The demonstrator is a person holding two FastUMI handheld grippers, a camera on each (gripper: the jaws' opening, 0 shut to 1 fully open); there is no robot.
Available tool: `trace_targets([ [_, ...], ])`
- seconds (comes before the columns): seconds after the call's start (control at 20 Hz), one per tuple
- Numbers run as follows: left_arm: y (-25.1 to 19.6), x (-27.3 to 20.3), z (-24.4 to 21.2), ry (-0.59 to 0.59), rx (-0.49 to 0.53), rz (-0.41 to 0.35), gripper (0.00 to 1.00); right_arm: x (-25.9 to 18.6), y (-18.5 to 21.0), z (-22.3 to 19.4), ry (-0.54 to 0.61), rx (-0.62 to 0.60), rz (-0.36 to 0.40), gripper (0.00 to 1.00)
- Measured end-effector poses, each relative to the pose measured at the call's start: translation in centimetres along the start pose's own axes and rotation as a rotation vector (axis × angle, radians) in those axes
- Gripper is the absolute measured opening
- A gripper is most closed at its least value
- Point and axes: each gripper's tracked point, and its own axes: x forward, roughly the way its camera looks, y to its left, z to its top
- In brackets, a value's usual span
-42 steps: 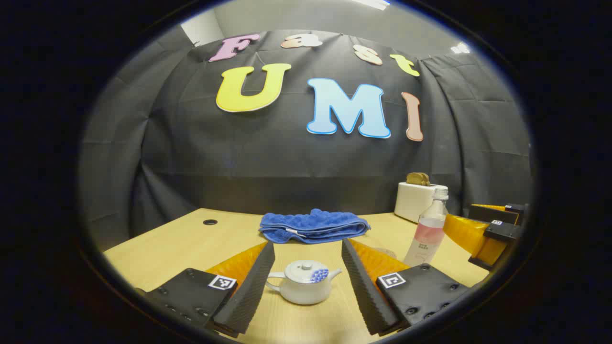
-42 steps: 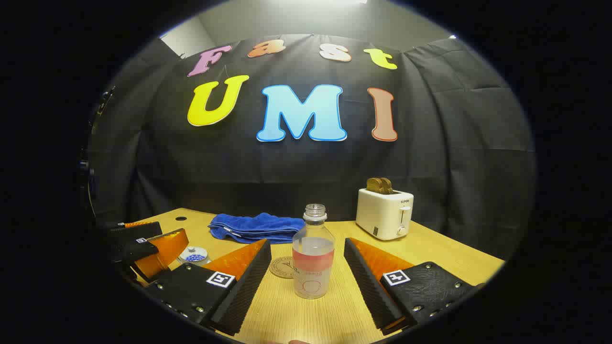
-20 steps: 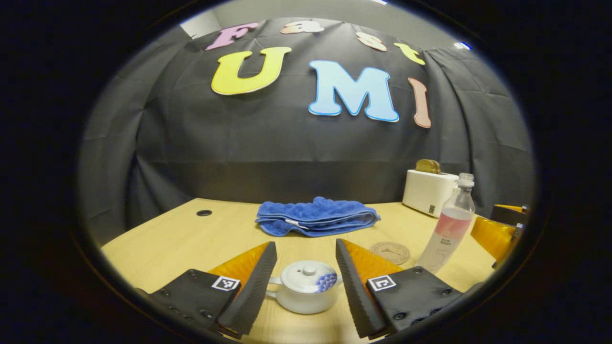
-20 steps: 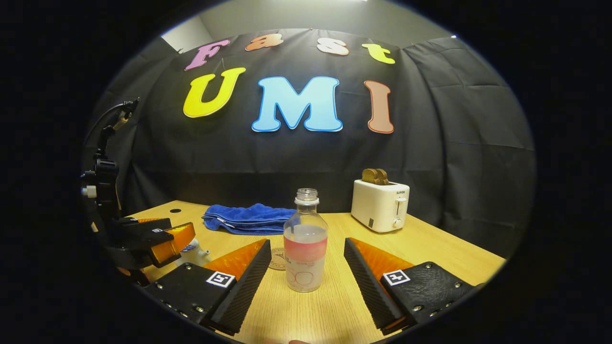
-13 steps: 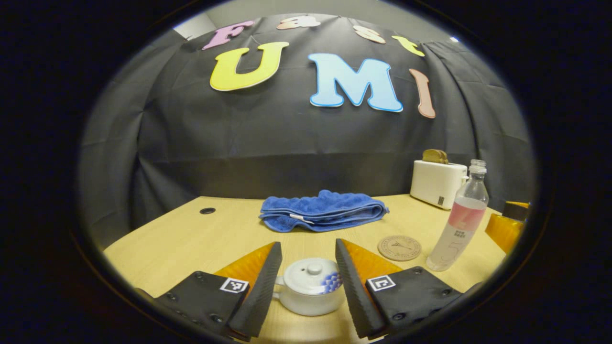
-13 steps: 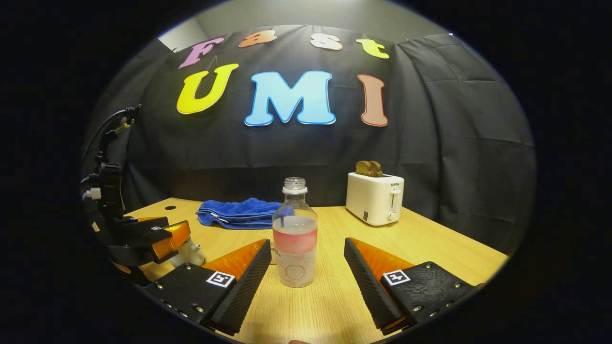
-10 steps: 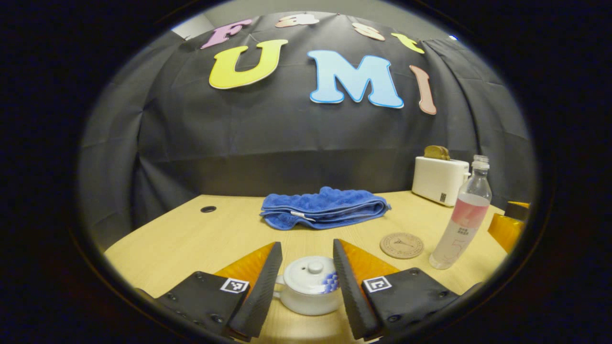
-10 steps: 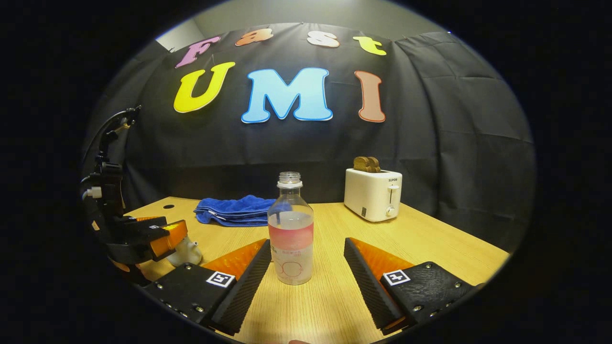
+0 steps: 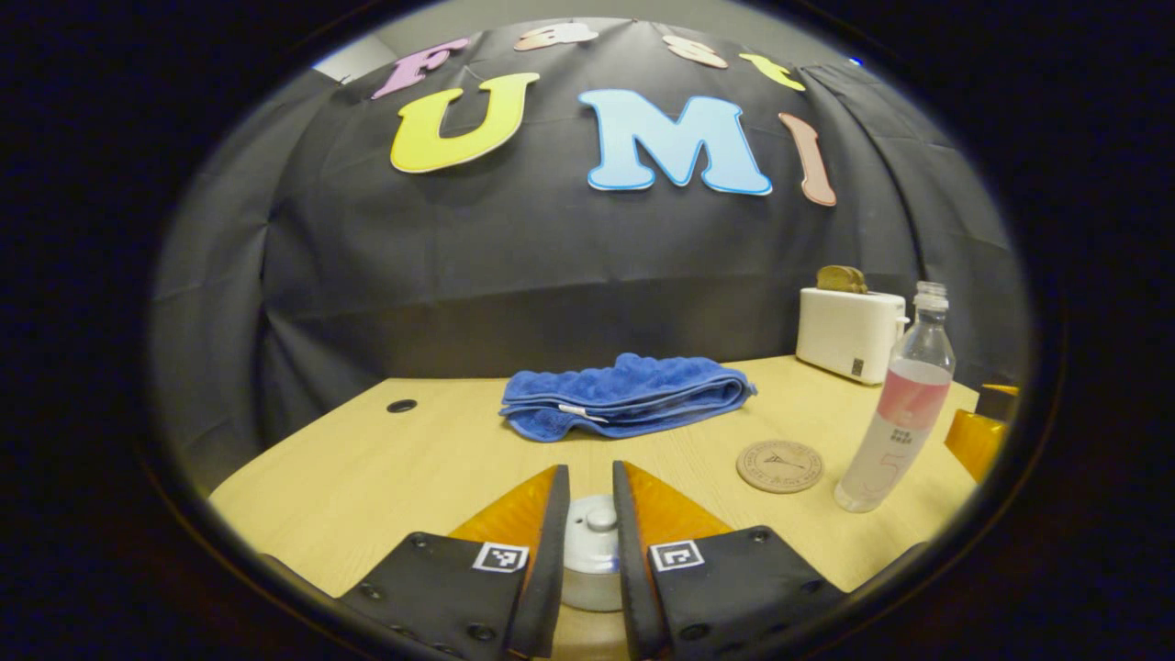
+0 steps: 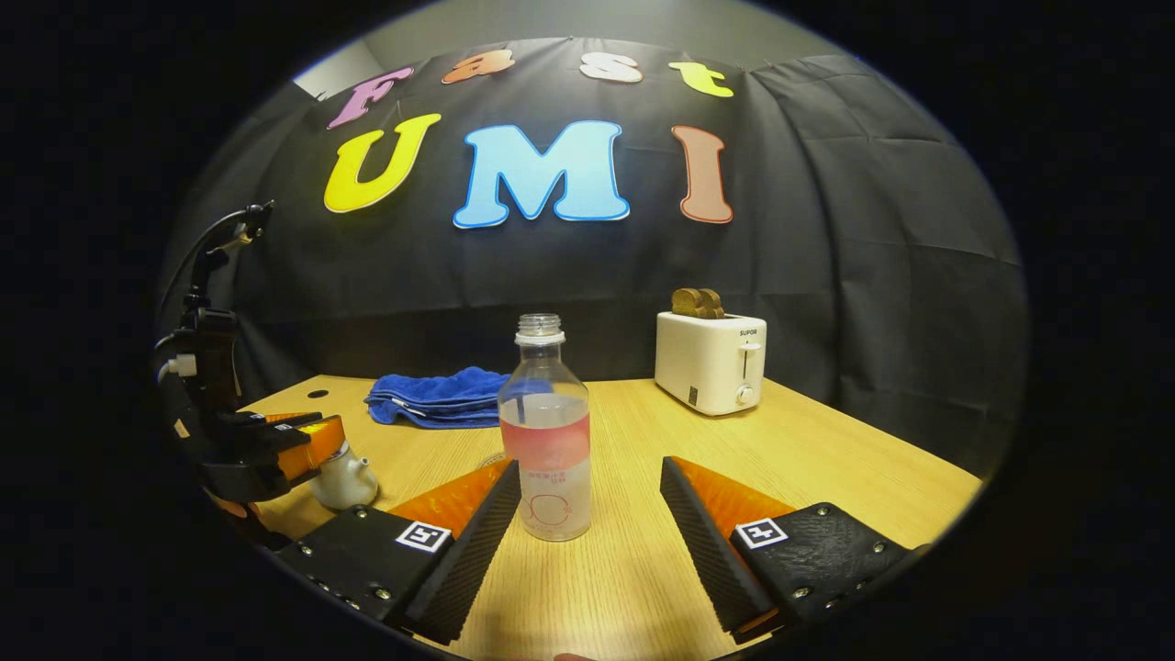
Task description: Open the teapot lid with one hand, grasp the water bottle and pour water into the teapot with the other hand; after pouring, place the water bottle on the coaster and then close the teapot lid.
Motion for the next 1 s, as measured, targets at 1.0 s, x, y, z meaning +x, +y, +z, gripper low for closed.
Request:
trace_targets([
  [1.0, 3.4, 0.2, 4.6, -0.083, -0.089, -0.022, 0.12, 1.8, 1.5, -1.1, 0.037, -0.011, 0.031, 0.97],
])
